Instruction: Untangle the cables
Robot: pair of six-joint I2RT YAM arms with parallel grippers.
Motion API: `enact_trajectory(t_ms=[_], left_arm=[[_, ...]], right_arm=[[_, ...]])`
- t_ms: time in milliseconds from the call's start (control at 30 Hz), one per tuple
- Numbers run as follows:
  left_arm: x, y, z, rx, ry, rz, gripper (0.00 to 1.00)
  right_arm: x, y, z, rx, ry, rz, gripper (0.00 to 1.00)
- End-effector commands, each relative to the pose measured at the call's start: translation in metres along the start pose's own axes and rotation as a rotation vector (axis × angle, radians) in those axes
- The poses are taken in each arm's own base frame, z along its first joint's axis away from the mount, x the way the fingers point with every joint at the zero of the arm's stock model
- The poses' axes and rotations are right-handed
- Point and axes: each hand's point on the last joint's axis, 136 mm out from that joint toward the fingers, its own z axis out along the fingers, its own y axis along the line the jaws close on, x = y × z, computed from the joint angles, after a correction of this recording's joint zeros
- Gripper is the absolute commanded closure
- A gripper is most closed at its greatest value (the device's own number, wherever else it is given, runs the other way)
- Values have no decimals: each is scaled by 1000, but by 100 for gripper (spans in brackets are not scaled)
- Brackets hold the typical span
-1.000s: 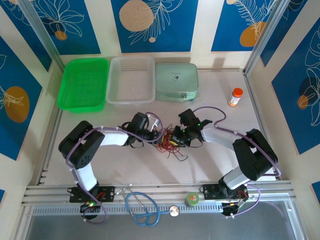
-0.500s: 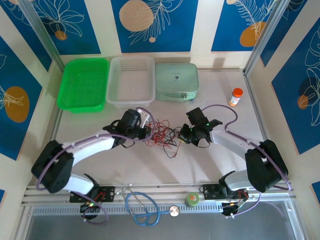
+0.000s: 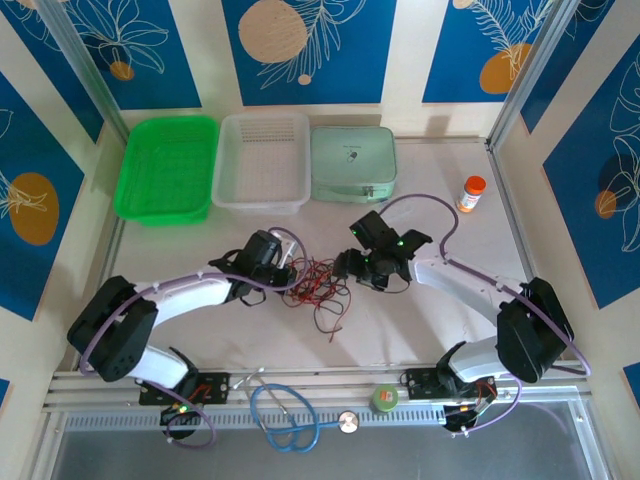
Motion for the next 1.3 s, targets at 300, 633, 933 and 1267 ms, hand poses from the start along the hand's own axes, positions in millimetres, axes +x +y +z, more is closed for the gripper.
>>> enact_trajectory(t_ms=[300,633,933,1267], left_arm=[[-8,-19,-10,115,-81,-70,100],[-9,-21,-19,127,-107,-78,100],[-17,-9,-41,30,-139,-53,100],[-21,10,-61,-97,-159,-24,100]], right_arm=[[19,45,30,-205,105,306,30],[27,48,65,-167,135,370,62],[15,31,35,-110,36,277,100],[-5,34,15,-100,51,-286,100]])
